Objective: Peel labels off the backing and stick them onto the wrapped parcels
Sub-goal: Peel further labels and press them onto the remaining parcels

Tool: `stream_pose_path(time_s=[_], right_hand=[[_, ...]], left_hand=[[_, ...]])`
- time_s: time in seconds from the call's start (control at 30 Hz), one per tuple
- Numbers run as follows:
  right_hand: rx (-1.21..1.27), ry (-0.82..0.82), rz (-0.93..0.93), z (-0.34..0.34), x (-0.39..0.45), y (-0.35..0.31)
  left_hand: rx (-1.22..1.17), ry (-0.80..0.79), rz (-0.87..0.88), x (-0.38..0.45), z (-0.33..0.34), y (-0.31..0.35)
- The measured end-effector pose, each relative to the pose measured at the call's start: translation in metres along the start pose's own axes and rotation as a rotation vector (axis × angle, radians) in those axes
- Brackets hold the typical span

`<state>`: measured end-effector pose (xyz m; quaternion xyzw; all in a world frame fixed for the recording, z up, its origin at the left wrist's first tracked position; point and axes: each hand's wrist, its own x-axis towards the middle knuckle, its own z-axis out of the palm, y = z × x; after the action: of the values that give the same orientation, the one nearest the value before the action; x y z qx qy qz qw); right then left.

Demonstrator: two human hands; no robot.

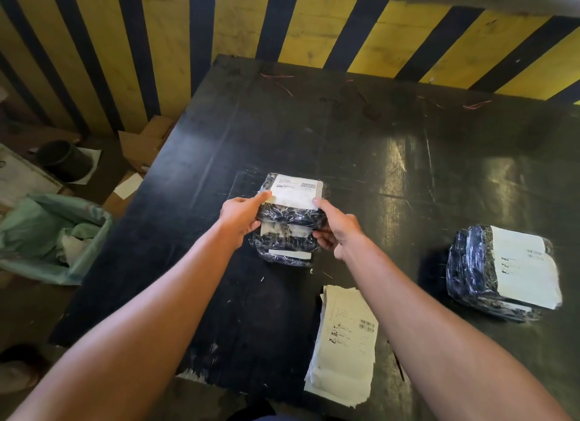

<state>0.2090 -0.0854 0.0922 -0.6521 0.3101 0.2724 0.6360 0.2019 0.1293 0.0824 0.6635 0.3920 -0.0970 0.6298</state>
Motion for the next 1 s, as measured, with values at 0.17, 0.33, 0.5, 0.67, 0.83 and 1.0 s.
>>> stream_pose_path(time_s=[0.17,0.33,0.5,0.67,0.83,1.0], right_hand=[[0.021,-0.059,0.048,0.003,0.000,-0.001],[0.019,-0.110,0.096,0.002,-0.004,0.007],[-0.027,-0.142,0.084,0.001,-0.005,0.018],[-0.061,-0.160,0.067,-0.002,-0.004,0.017],[-0.045,-0.175,0.059,0.000,-0.005,0.012],[-0.009,-0.205,0.104,-0.003,-0.005,0.009]], left_hand=[[-0.083,-0.018,-0.103,0.000,0.002,0.003],[-0.059,-0.101,-0.205,-0.010,-0.002,-0.007],[-0.179,-0.143,-0.305,-0.020,0.001,-0.022],[-0.247,-0.144,-0.248,-0.024,0.007,-0.020],[-0.255,-0.128,-0.238,-0.029,0.003,-0.019],[-0.215,-0.074,-0.093,-0.033,0.009,-0.012]])
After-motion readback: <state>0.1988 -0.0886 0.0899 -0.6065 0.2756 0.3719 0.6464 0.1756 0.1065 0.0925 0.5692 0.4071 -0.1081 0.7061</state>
